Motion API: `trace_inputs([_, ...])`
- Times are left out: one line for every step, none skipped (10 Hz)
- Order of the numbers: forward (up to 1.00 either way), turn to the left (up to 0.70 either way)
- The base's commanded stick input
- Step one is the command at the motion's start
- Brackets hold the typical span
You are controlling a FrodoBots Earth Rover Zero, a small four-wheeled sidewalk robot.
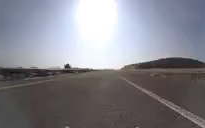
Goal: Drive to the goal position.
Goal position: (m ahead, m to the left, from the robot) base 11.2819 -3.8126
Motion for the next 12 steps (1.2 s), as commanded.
trace_inputs([1.00, 0.00])
trace_inputs([1.00, 0.00])
trace_inputs([1.00, 0.00])
trace_inputs([1.00, 0.00])
trace_inputs([1.00, 0.00])
trace_inputs([1.00, 0.00])
trace_inputs([1.00, 0.00])
trace_inputs([1.00, 0.00])
trace_inputs([1.00, 0.00])
trace_inputs([1.00, 0.00])
trace_inputs([1.00, 0.00])
trace_inputs([1.00, 0.00])
